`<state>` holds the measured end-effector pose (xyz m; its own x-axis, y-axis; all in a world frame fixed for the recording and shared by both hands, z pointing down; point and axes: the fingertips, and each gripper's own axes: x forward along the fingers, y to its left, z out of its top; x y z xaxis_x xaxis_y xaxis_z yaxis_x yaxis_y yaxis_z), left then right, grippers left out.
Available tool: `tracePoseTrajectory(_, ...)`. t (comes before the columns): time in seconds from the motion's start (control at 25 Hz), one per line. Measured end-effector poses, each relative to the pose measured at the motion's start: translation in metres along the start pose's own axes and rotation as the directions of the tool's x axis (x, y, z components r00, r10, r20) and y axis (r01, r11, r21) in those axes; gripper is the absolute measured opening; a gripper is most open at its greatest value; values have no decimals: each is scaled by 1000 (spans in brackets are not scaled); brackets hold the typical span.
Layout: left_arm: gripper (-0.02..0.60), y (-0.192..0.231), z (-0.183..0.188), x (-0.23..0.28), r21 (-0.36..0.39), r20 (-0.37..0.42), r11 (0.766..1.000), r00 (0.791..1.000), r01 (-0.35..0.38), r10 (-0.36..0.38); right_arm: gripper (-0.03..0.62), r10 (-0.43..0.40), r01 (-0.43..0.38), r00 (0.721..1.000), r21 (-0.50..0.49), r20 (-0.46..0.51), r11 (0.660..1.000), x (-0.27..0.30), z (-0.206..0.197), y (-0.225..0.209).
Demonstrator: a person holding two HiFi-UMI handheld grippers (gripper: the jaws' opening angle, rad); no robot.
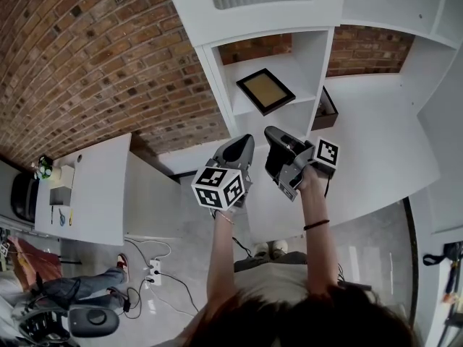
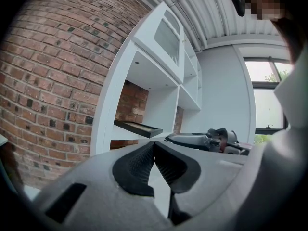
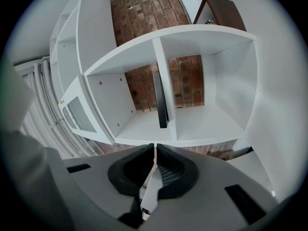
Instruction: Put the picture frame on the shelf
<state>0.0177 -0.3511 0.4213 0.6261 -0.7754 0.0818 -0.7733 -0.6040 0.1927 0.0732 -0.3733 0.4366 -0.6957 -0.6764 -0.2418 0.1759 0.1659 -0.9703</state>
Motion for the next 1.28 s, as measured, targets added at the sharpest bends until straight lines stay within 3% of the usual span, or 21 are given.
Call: tracePoseTrajectory(1.28,11,-5,11,-6,15,22,1000,1000,13,-14,9,17,-17,1000,-39,-1,999,-2,-6,14)
